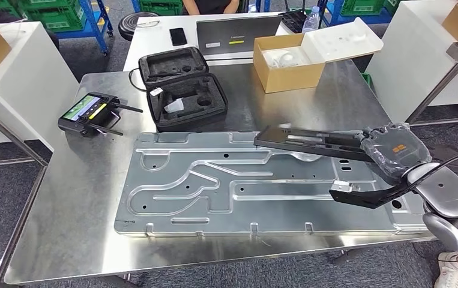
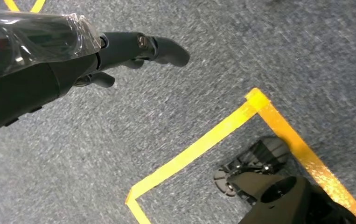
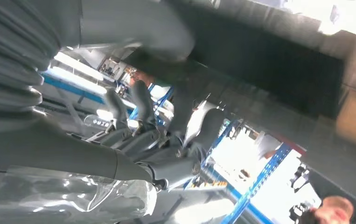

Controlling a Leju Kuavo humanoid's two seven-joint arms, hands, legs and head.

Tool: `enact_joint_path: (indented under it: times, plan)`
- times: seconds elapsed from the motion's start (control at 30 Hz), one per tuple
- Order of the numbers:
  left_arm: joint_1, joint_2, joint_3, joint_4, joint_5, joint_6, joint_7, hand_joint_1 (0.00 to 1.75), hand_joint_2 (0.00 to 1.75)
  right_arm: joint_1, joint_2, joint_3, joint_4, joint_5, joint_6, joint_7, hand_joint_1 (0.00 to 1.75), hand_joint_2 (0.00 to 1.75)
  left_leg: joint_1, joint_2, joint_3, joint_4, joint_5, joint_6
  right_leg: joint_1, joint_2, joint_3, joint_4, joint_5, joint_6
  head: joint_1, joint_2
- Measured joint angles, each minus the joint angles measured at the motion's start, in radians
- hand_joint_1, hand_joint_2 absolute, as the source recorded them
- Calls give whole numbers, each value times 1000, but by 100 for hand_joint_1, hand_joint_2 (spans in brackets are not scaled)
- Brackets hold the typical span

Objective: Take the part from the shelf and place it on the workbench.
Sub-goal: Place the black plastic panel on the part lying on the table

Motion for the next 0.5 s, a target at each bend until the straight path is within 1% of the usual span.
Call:
enact_joint_path:
  times: [0.07, 0.1, 0.13, 0.2, 0.23, 0.27, 0.3, 0.33, 0.37, 0.4, 0.43, 0.47, 0.5]
  plan:
    - [1, 0, -6, 0, 1, 0, 1, 0, 87, -7, -8, 9, 21, -15, -7, 6, 0, 0, 4, 0, 5, -10, 5, 3, -2, -1, -1, 7, -9, 9, 0, 0]
    - [2, 0, -9, 0, 2, -2, 1, 0, 44, -10, -14, 11, 30, -22, -11, 11, 0, 0, 8, 0, 9, -16, 8, 6, -3, -1, -10, 30, -25, 14, 1, 0]
    - [2, 0, -12, 0, 2, -4, 1, 0, 0, -13, -18, 12, 38, -27, -16, 15, 0, 0, 12, 1, 14, -22, 10, 8, -4, -1, -29, 74, -51, 19, 1, 0]
    - [2, 1, -17, 0, 2, -8, 4, 0, 0, -14, -24, 17, 54, -35, -23, 20, 0, 0, 14, 1, 17, -23, 10, 10, -8, -2, -95, 208, -111, 28, 2, 0]
    - [4, 0, -19, 0, 2, -9, 8, 0, 0, -11, -26, 21, 60, -38, -24, 22, 0, 0, 15, 1, 17, -23, 9, 10, -11, -2, -125, 263, -127, 32, 2, 0]
    - [6, 0, -20, 0, 2, -9, 12, 0, 0, -9, -27, 24, 66, -41, -26, 23, 0, 0, 18, 1, 18, -23, 8, 9, -14, -2, -140, 285, -124, 37, 2, 0]
    - [8, 0, -21, 0, 2, -9, 16, 0, 0, -7, -29, 26, 71, -45, -29, 25, 0, 0, 20, 1, 19, -23, 7, 7, -18, -2, -135, 266, -101, 41, 2, 0]
    - [10, 0, -21, 0, 2, -9, 19, 0, 0, -6, -30, 28, 74, -48, -32, 28, 0, 0, 24, 0, 21, -22, 5, 3, -23, -2, -108, 206, -64, 47, 2, 0]
    - [11, 1, -21, 0, 3, -9, 22, 0, 0, -5, -31, 28, 77, -54, -38, 32, 0, 0, 26, -1, 24, -20, 2, -2, -29, -3, -70, 125, -26, 54, 2, 0]
    - [11, 1, -21, 0, 3, -8, 22, 0, 0, -5, -32, 28, 80, -62, -45, 35, 0, 0, 27, -2, 26, -18, -1, -9, -31, -2, -36, 56, 0, 57, 2, 0]
    - [10, 2, -21, 0, 3, -7, 23, 0, 0, -3, -32, 28, 82, -70, -52, 38, 0, 0, 26, -4, 27, -17, -4, -16, -32, 0, -13, 10, 15, 54, 2, 0]
    - [10, 2, -21, 0, 4, -7, 23, 0, 0, 1, -33, 27, 84, -79, -58, 41, 0, 0, 24, -5, 28, -16, -5, -22, -30, 3, -3, -10, 18, 48, 1, 0]
    - [10, 2, -21, 0, 4, -6, 23, 0, 0, 5, -33, 27, 86, -86, -64, 43, 0, 0, 23, -5, 28, -17, -5, -27, -26, 6, -4, -9, 17, 38, 1, 0]
